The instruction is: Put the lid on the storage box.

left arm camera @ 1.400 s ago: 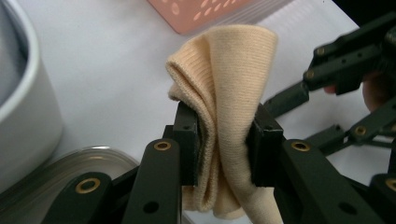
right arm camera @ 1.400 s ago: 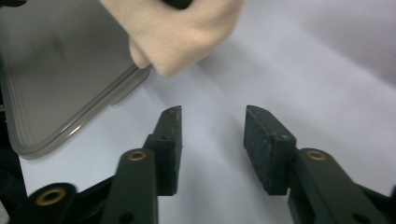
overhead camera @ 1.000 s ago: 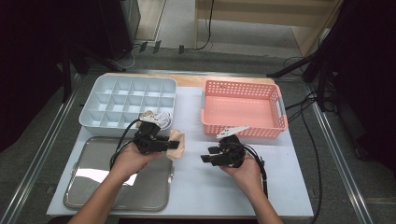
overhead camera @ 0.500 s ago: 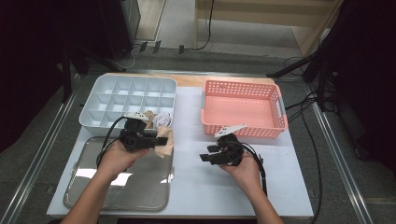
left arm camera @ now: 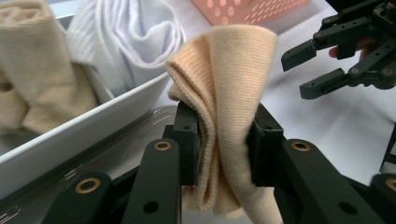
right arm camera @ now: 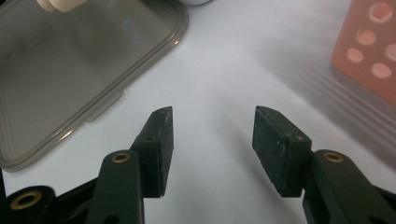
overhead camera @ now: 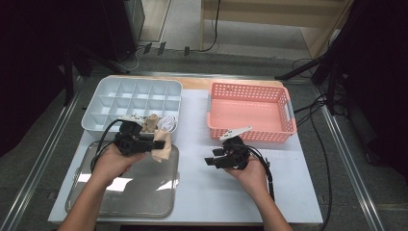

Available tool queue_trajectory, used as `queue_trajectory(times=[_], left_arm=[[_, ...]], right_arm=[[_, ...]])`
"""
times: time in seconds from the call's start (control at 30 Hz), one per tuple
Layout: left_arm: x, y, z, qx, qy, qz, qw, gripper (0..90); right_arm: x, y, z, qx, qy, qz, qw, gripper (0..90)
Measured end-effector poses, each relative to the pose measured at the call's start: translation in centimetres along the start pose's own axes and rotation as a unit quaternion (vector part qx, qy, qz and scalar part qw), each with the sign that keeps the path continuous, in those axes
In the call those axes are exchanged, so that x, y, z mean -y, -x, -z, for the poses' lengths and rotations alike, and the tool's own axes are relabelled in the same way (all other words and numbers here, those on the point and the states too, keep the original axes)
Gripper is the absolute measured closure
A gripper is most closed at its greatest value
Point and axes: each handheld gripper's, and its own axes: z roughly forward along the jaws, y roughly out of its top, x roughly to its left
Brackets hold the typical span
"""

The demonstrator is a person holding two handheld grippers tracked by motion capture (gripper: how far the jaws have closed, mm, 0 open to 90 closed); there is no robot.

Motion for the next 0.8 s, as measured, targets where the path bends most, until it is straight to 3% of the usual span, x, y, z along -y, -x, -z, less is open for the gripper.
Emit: queue_trajectory(times=[0.4,0.8], left_arm=[[0.2,-1.8,3.0,-0.02,0.026,0.026,0.9991,70.5],[-0.5,-3.3,4.4,-0.036,0.033,0.037,0.9981,70.5]], right_arm=[[-0.3,0.0,-0.4,-0.001,-0.006,-0.001,1.0,49.0],[-0.2,-0.2,-0.4,0.0,-0.008,0.002,1.0,48.8]])
